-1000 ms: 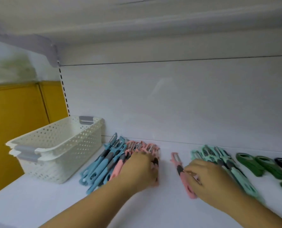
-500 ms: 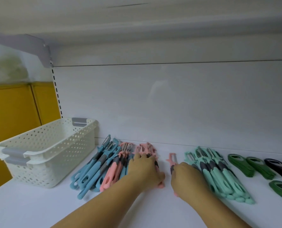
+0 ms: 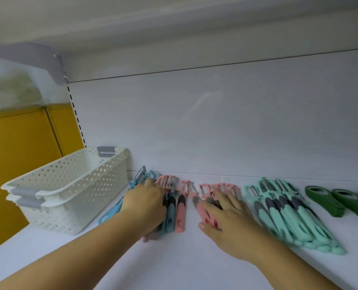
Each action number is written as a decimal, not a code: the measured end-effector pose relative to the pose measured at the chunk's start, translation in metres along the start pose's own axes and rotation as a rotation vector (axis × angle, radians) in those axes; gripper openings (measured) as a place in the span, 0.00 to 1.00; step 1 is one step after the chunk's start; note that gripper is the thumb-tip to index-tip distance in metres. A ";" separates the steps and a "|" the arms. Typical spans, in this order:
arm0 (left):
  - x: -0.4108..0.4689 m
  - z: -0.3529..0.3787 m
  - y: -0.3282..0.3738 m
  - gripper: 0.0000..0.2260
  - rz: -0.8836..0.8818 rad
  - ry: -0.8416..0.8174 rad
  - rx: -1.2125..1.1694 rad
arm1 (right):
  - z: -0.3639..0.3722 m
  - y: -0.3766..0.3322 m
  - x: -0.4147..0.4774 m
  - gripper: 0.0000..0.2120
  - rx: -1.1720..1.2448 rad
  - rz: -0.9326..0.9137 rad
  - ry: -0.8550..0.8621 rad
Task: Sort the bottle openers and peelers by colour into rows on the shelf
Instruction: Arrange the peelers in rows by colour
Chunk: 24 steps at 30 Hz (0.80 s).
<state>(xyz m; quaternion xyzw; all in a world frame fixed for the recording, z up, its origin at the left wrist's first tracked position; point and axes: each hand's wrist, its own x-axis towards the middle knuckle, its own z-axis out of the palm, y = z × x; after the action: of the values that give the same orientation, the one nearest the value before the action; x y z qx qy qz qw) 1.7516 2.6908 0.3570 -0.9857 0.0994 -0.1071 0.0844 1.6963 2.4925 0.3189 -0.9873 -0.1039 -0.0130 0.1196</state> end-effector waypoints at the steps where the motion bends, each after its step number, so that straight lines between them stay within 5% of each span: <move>1: -0.001 0.000 -0.003 0.14 -0.011 -0.012 -0.004 | 0.002 -0.003 0.002 0.28 -0.017 -0.022 -0.043; 8: 0.010 0.005 -0.005 0.15 -0.030 -0.073 -0.008 | 0.012 -0.003 0.007 0.26 -0.063 0.003 -0.055; 24: 0.031 0.006 -0.005 0.21 -0.146 -0.149 -0.545 | 0.000 0.001 -0.004 0.27 0.009 0.053 -0.045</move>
<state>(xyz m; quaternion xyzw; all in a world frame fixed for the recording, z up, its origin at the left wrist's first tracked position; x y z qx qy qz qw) 1.7832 2.6897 0.3582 -0.9817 0.0471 -0.0095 -0.1841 1.6924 2.4903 0.3182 -0.9892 -0.0806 0.0129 0.1220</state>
